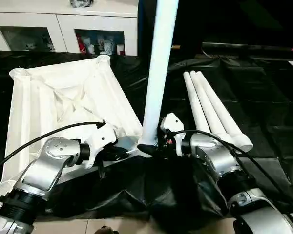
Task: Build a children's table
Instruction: Rotate leg to tighten
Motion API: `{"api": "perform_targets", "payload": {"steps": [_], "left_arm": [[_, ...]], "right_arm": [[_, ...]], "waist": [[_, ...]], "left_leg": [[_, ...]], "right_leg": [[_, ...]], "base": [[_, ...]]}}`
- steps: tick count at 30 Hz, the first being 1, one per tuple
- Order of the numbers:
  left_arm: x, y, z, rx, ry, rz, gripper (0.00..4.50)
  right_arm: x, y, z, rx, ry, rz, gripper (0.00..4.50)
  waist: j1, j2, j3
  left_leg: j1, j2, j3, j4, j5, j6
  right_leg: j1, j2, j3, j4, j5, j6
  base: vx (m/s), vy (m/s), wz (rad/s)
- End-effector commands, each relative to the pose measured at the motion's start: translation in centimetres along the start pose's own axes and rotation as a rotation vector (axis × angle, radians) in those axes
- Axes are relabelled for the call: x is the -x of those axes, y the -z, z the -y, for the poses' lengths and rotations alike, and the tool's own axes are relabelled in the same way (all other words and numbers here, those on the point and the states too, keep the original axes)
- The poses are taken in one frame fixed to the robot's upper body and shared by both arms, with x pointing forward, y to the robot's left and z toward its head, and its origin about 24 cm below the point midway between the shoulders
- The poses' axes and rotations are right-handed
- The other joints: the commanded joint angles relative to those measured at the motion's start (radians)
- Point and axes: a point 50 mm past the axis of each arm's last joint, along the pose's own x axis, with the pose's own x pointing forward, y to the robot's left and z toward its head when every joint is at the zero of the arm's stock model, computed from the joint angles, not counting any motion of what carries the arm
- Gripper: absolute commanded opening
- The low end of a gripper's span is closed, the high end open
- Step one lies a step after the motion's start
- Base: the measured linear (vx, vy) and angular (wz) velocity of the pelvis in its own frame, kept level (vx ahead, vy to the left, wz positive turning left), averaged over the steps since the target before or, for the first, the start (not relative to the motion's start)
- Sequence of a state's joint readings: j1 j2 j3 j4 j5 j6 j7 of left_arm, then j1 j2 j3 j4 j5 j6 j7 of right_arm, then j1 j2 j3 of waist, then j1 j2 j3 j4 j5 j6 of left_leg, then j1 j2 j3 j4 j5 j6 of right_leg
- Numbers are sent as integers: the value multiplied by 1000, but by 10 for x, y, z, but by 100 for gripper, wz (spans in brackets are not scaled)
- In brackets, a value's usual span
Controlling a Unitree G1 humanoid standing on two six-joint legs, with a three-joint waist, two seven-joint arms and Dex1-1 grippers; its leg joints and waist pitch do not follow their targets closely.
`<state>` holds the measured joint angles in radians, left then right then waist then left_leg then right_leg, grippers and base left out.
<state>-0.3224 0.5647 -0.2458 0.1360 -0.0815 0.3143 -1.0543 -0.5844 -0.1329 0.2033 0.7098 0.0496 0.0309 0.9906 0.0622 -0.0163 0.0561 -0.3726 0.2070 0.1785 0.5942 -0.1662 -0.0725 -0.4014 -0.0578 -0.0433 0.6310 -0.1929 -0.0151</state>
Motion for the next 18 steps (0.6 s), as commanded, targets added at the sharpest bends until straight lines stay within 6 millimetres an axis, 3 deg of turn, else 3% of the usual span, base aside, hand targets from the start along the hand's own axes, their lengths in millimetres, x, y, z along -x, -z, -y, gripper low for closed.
{"api": "perform_targets", "payload": {"steps": [1, 2, 3, 5, 7, 10, 12, 15, 16, 18], "left_arm": [[-3, 4, 0, 9, -2, -31, 0], [-6, 4, -2, 28, -23, -28, 0], [-11, 1, -4, 43, -52, -11, 0], [-21, -7, -10, 71, -107, 27, 0], [-29, -15, -14, 92, -150, 51, 0], [-45, -28, -18, 94, -199, 67, 0], [-50, -32, -19, 88, -213, 67, 0], [-64, -42, -21, 61, -252, 67, 0], [-68, -44, -20, 49, -253, 70, 0], [-72, -47, -16, 17, -230, 82, 0]], "right_arm": [[3, -1, 5, -14, 36, 5, 294], [1, 2, 6, -29, 70, 4, 288], [-2, 5, 7, -57, 136, 14, 281], [-10, 10, 8, -120, 269, 23, 274], [-17, 15, 6, -154, 338, 16, 271], [-34, 17, -2, -187, 416, 8, 270], [-39, 16, 0, -201, 477, 0, 270], [-50, 8, 2, -192, 612, -7, 270], [-53, 5, 1, -196, 617, 6, 270], [-55, -1, 0, -221, 562, 56, 326]], "waist": [[1, 5, -58], [0, 4, -58], [-1, -3, -57], [-1, -2, -54], [-2, -4, -57], [-4, -7, -57], [-4, -9, -59], [-5, -4, -59], [-3, -5, -62], [-2, -4, -63]], "left_leg": [[18, 23, -8, -76, -281, -9], [19, 23, -7, -76, -288, -13], [20, 23, -7, -78, -294, -13], [24, 20, -7, -78, -319, -28], [21, 22, -15, -83, -334, -48], [30, 19, -12, -81, -361, -53], [23, 20, -15, -83, -353, -49], [26, 20, -13, -82, -348, -57], [26, 19, -14, -81, -348, -59], [22, 20, -14, -82, -346, -52]], "right_leg": [[35, -70, 43, -84, -277, -188], [33, -69, 44, -84, -284, -186], [32, -69, 43, -87, -297, -183], [27, -72, 45, -93, -367, -169], [32, -76, 42, -94, -399, -148], [21, -73, 44, -101, -403, -143], [27, -75, 44, -98, -392, -140], [20, -73, 45, -98, -366, -142], [24, -72, 43, -96, -351, -139], [27, -72, 44, -93, -322, -138]], "base": [[0, 0, 0], [0, 0, 0], [0, 0, 0], [0, 0, 0], [0, 0, 0], [0, 0, 0], [0, 0, 0], [0, 0, 0], [0, 0, 0], [0, 0, 0]]}}
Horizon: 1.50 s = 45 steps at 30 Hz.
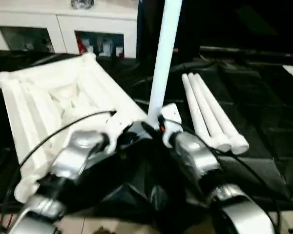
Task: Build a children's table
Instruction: Rotate leg to tighten
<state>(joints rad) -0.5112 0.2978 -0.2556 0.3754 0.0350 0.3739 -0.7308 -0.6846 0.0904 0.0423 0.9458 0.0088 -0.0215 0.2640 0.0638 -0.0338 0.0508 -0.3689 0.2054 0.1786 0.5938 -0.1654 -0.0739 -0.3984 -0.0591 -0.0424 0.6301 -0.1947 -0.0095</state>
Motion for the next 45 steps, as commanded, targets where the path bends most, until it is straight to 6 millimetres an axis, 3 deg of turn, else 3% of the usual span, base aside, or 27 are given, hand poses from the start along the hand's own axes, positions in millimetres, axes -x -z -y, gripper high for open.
{"api": "perform_targets", "payload": {"steps": [1, 4, 5, 11, 15, 16, 17, 19, 20, 23, 24, 25, 27, 30, 35, 37, 38, 40, 41, 42, 43, 45], "left_arm": [[-12, -19, 13, -75, 51, 75, 0], [-8, -18, 16, -88, 102, 103, 0], [-4, -15, 17, -91, 124, 99, 0], [-1, -4, 8, -92, 75, 55, 0], [-5, -4, 2, -42, 23, 40, 0], [-6, -5, 1, -40, 4, 38, 0], [-8, -6, 0, -40, -10, 39, 0], [-10, -8, -1, -35, -34, 41, 0], [-13, -15, -3, -40, -66, 81, 0], [-14, -26, -4, -29, -95, 155, 0], [-13, -30, -5, -21, -100, 182, 45], [-11, -34, -6, -11, -109, 202, 56], [-7, -39, -10, -14, -135, 225, 59], [0, -42, -17, -20, -190, 220, 91], [54, -37, -50, -105, -409, 78, 111], [63, -35, -54, -115, -443, 48, 111], [75, -31, -60, -121, -492, -3, 111], [106, -17, -74, -154, -615, -159, 111], [111, -14, -76, -163, -636, -189, 111], [126, -5, -79, -191, -677, -289, 111], [129, -3, -80, -188, -685, -305, 111], [140, 7, -81, -171, -725, -388, 111]], "right_arm": [[-4, 4, -19, -28, -108, -18, 340], [-1, 1, -10, -5, -121, -9, 349], [2, -1, -3, 23, -140, -4, 375], [27, -5, 29, 108, -234, 21, 375], [49, -2, 46, 137, -268, 30, 375], [54, -1, 49, 127, -274, 28, 375], [59, -1, 51, 119, -281, 26, 375], [66, 0, 51, 124, -298, 32, 375], [69, 1, 48, 113, -296, 31, 375], [69, 5, 43, 95, -284, 15, 375], [67, 7, 40, 93, -270, 8, 383], [64, 8, 37, 88, -257, 2, 383], [61, 10, 32, 82, -237, -11, 383], [56, 12, 29, 80, -201, -35, 383], [41, 13, 16, 88, -144, -75, 383], [40, 14, 15, 90, -140, -81, 383], [38, 14, 14, 95, -138, -89, 383], [35, 16, 12, 107, -139, -105, 383], [35, 16, 11, 109, -140, -107, 383], [34, 16, 11, 112, -140, -113, 383], [33, 16, 10, 113, -140, -114, 383], [32, 17, 10, 118, -139, -123, 383]], "waist": [[-3, 14, -58], [-3, 15, -59], [-4, 17, -59], [11, 14, -62], [24, 13, -58], [21, 11, -56], [22, 10, -58], [18, 7, -56], [19, 11, -57], [15, 9, -57], [15, 8, -58], [16, 9, -59], [18, 15, -64], [18, 11, -64], [7, 9, -60], [2, 13, -58], [1, 6, -59], [-2, 12, -58], [-2, 14, -57], [-2, 3, -57], [-4, 8, -55], [-2, 8, -55]], "left_leg": [[16, 23, -13, -82, -339, -44], [15, 23, -11, -81, -323, -37], [12, 22, -11, -81, -323, -35], [11, 24, -5, -75, -247, -9], [17, 25, -4, -76, -265, -7], [11, 21, -5, -78, -273, -6], [13, 23, -6, -78, -278, -6], [10, 21, -8, -79, -290, -2], [9, 21, -9, -78, -287, -3], [9, 21, -9, -77, -282, 2], [9, 21, -8, -77, -280, 3], [9, 22, -9, -77, -270, 1], [9, 25, -8, -75, -245, -4], [7, 26, -7, -76, -211, 2], [7, 26, -9, -79, -195, -5], [8, 26, -8, -80, -201, -12], [9, 27, -6, -80, -198, -14], [11, 27, -7, -81, -195, -18], [11, 26, -8, -81, -195, -20], [12, 28, -8, -83, -197, -21], [13, 25, -7, -83, -202, -24], [18, 28, -6, -82, -206, -32]], "right_leg": [[25, -70, 44, -91, -292, -147], [28, -68, 43, -86, -244, -163], [31, -68, 43, -87, -241, -167], [39, -67, 43, -80, -139, -188], [37, -66, 43, -87, -183, -171], [42, -64, 43, -91, -213, -162], [41, -67, 43, -91, -225, -159], [40, -67, 42, -99, -274, -143], [39, -68, 42, -99, -285, -140], [36, -68, 41, -100, -278, -149], [36, -68, 41, -101, -278, -150], [35, -69, 41, -99, -271, -158], [35, -70, 41, -92, -210, -180], [38, -67, 39, -82, -121, -196], [40, -69, 37, -77, -143, -191], [37, -67, 38, -78, -149, -188], [37, -66, 38, -79, -146, -186], [34, -65, 38, -75, -134, -187], [34, -64, 37, -75, -132, -184], [35, -65, 37, -73, -137, -180], [31, -63, 38, -76, -147, -175], [27, -64, 39, -75, -133, -183]], "base": [[0, 0, 0], [0, 0, 0], [0, 0, 0], [0, 0, 0], [0, 0, 0], [0, 0, 0], [0, 0, 0], [0, 0, 0], [0, 0, 0], [0, 0, 0], [0, 0, 0], [0, 0, 0], [0, 0, 0], [0, 0, 0], [0, 0, 0], [0, 0, 0], [0, 0, 0], [0, 0, 0], [0, 0, 0], [0, 0, 0], [0, 0, 0], [0, 0, 0]]}}
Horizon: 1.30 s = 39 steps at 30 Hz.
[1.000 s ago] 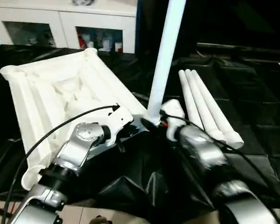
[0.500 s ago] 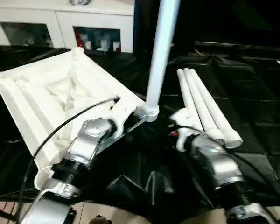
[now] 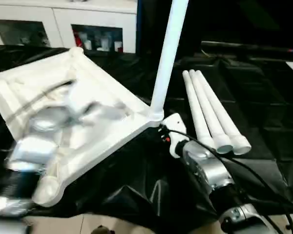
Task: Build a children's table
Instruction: Rotate leg to tighten, then rotate table base
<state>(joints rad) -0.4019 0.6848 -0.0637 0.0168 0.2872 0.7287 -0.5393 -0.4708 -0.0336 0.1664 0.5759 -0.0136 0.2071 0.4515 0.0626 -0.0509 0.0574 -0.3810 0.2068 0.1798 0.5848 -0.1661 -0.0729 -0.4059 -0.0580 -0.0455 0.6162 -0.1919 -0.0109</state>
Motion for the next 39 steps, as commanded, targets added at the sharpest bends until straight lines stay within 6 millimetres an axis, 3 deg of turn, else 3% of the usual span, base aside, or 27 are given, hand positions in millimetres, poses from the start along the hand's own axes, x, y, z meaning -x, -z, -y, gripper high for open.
{"api": "perform_targets", "payload": {"steps": [1, 5, 7, 17, 22, 23, 24, 26, 29, 32, 39], "left_arm": [[4, 3, 1, -7, -13, -38, 111], [6, 21, -2, -66, -61, -156, 111], [6, 28, -3, -84, -79, -196, 85], [15, 40, -28, -149, -227, -302, 17], [12, 54, -6, -152, -59, -346, 7], [8, 56, 11, -127, 55, -331, 7], [7, 57, 16, -120, 86, -327, 0], [6, 57, 21, -118, 127, -317, 0], [6, 51, 30, -94, 219, -271, 0], [12, 43, 46, -82, 400, -222, 0], [27, 14, 77, -93, 726, -47, 0]], "right_arm": [[-3, -3, 1, 21, 11, -11, 383], [-6, -4, 1, 25, 16, -15, 383], [-7, -4, 1, 27, 18, -15, 383], [-10, -3, 3, 24, 36, -20, 383], [-12, -2, 1, 22, 31, -25, 383], [-15, -4, -1, 8, 17, -18, 383], [-16, -4, -2, 4, 13, -15, 355], [-18, -5, -3, 7, 11, -16, 348], [-22, -9, -5, 15, 3, -16, 328], [-27, -14, -7, 31, -10, -11, 301], [-35, -23, -12, 55, -41, -1, 240]], "waist": [[1, 22, -60], [6, 25, -61], [4, 24, -62], [2, 25, -66], [3, 30, -63], [4, 34, -64], [1, 32, -63], [3, 31, -57], [5, 33, -56], [8, 37, -60], [12, 35, -61]], "left_leg": [[30, 25, -7, -75, -218, -37], [29, 25, -11, -77, -251, -53], [27, 23, -12, -77, -253, -54], [25, 21, -14, -72, -232, -47], [26, 22, -14, -75, -243, -55], [27, 22, -14, -74, -257, -59], [26, 22, -15, -76, -269, -60], [33, 22, -16, -79, -331, -63], [35, 23, -19, -80, -362, -66], [33, 24, -18, -81, -338, -73], [32, 23, -13, -78, -296, -71]], "right_leg": [[33, -64, 42, -62, -142, -183], [34, -66, 43, -63, -158, -175], [35, -66, 43, -62, -156, -176], [39, -65, 41, -58, -116, -190], [36, -67, 42, -59, -123, -198], [34, -70, 43, -60, -131, -203], [36, -67, 42, -62, -138, -203], [31, -70, 43, -69, -217, -195], [29, -73, 45, -74, -274, -184], [30, -71, 45, -67, -231, -189], [34, -69, 45, -61, -172, -201]], "base": [[0, 0, 0], [0, 0, 0], [0, 0, 0], [0, 0, 0], [0, 0, 0], [0, 0, 0], [0, 0, 0], [0, 0, 0], [0, 0, 0], [0, 0, 0], [0, 0, 0]]}}
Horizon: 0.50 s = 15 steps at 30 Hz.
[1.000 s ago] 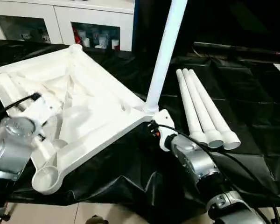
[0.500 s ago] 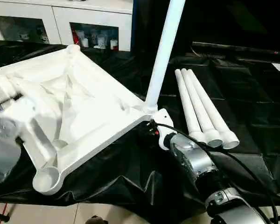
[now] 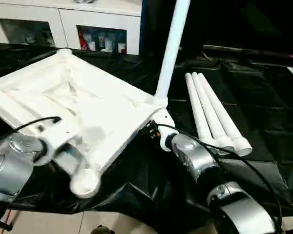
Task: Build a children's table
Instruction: Rotate table base
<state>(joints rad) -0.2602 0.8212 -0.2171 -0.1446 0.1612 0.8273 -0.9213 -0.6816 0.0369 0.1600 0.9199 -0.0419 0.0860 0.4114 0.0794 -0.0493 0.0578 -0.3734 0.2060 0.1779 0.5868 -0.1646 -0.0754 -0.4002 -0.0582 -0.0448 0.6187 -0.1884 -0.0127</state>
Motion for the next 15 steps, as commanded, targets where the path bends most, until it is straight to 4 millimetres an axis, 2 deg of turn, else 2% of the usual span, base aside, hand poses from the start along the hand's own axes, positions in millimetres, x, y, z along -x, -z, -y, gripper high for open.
{"api": "perform_targets", "payload": {"steps": [1, 4, 6, 7, 8, 9, 10, 11, 12, 13, 14, 15], "left_arm": [[-7, -20, 30, -76, 222, 109, 0], [-7, -34, 42, -116, 317, 203, 0], [-11, -45, 44, -121, 336, 240, 0], [-11, -45, 44, -121, 336, 240, 0], [-12, -49, 44, -127, 337, 251, 0], [-15, -59, 45, -139, 359, 278, 0], [-15, -62, 46, -148, 369, 288, 0], [-15, -63, 46, -149, 370, 290, 0], [-17, -71, 48, -168, 383, 313, 0], [-20, -75, 48, -180, 375, 326, 0], [-21, -78, 48, -187, 368, 334, 0], [-26, -82, 45, -183, 334, 346, 0]], "right_arm": [[-4, -10, -4, 22, -22, 29, 233], [-5, -11, -4, 34, -27, 30, 208], [-5, -12, -1, 41, -19, 32, 191], [-5, -12, -1, 41, -19, 32, 183], [-4, -12, 1, 42, -15, 32, 173], [-3, -12, 5, 44, -8, 33, 163], [-3, -12, 5, 45, -13, 35, 153], [-3, -12, 5, 45, -13, 35, 145], [-2, -11, 6, 49, -20, 38, 145], [-1, -11, 7, 53, -15, 37, 137], [-1, -10, 8, 55, -11, 36, 124], [-1, -10, 10, 50, 2, 37, 116]], "waist": [[-3, 35, -62], [-7, 36, -61], [-5, 34, -62], [-8, 39, -62], [-9, 36, -64], [-9, 49, -64], [-12, 42, -65], [-13, 41, -65], [-17, 49, -65], [-18, 48, -67], [-20, 50, -66], [-24, 47, -66]], "left_leg": [[25, 24, -11, -80, -296, -71], [24, 25, -8, -80, -306, -77], [21, 22, -8, -78, -292, -76], [23, 22, -8, -77, -293, -78], [22, 22, -8, -77, -288, -78], [22, 20, -9, -75, -286, -80], [23, 19, -8, -74, -286, -78], [21, 18, -8, -74, -281, -77], [20, 18, -8, -74, -282, -77], [19, 18, -9, -71, -273, -74], [18, 18, -9, -71, -272, -72], [14, 16, -7, -70, -258, -63]], "right_leg": [[29, -70, 44, -62, -173, -200], [29, -67, 45, -61, -165, -202], [33, -67, 45, -61, -166, -194], [32, -66, 45, -61, -165, -191], [34, -66, 45, -60, -158, -193], [34, -67, 45, -57, -150, -196], [35, -65, 45, -59, -146, -197], [37, -64, 44, -58, -138, -200], [37, -64, 44, -58, -126, -205], [41, -64, 43, -56, -110, -211], [40, -64, 43, -56, -104, -215], [45, -63, 43, -56, -95, -222]], "base": [[0, 0, 0], [0, 0, 0], [0, 0, 0], [0, 0, 0], [0, 0, 0], [0, 0, 0], [0, 0, 0], [0, 0, 0], [0, 0, 0], [0, 0, 0], [0, 0, 0], [0, 0, 0]]}}
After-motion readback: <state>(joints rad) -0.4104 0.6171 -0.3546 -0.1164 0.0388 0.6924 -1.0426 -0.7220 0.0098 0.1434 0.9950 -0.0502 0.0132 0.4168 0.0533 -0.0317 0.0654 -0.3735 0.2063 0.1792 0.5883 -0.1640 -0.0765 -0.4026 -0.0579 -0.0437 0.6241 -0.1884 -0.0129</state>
